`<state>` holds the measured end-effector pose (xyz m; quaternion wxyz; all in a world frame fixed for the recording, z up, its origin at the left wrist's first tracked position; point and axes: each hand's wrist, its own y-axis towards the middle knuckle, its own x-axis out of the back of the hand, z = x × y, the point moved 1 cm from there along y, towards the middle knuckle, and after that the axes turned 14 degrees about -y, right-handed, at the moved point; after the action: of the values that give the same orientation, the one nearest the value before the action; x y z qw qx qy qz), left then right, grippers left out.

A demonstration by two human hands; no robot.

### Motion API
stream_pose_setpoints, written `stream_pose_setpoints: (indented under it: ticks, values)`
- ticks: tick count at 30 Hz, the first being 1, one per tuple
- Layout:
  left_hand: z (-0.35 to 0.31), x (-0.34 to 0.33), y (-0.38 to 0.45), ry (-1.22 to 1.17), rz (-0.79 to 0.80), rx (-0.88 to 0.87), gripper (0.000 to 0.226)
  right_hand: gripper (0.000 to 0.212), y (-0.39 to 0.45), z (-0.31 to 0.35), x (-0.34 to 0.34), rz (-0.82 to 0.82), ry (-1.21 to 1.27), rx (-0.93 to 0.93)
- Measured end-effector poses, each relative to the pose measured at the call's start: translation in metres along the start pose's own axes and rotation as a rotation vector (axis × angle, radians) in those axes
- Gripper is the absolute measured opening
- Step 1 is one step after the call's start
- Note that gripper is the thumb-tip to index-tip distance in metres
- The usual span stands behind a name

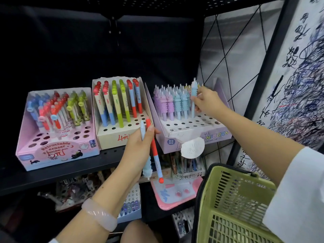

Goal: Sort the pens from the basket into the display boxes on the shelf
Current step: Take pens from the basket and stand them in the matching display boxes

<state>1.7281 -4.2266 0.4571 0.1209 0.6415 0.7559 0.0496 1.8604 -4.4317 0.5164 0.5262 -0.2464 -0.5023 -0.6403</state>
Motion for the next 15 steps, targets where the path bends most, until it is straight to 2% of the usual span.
stream_pose_setpoints:
  ticks: [3, 6, 7, 9, 11, 12, 15]
  values:
    - [0.000, 0.004, -0.001, -0.083, -0.022, 0.003, 0.032, 0.027, -0.002, -0.004, -0.012, 0.078, -0.137, 0.039]
    - [0.000, 0.010, 0.000, -0.203, -0.055, 0.042, 0.029, 0.029, -0.008, -0.010, -0.020, 0.082, -0.149, 0.026]
    - [-0.001, 0.012, 0.001, -0.248, -0.061, 0.061, 0.029, 0.032, -0.010, -0.010, -0.018, 0.056, -0.132, 0.011]
    - [-0.003, 0.014, 0.002, -0.356, -0.071, 0.107, 0.029, 0.034, -0.019, -0.004, -0.012, -0.105, -0.101, 0.002]
    - [-0.006, 0.015, 0.003, -0.484, -0.088, 0.163, 0.030, 0.030, -0.038, 0.012, -0.005, -0.284, -0.050, 0.156]
    - [-0.007, 0.015, 0.003, -0.539, -0.092, 0.189, 0.030, 0.031, -0.051, 0.023, -0.003, -0.299, -0.034, 0.307]
    - [-0.010, 0.012, 0.003, -0.693, -0.085, 0.269, 0.029, 0.039, -0.092, 0.054, -0.005, -0.141, -0.052, 0.761]
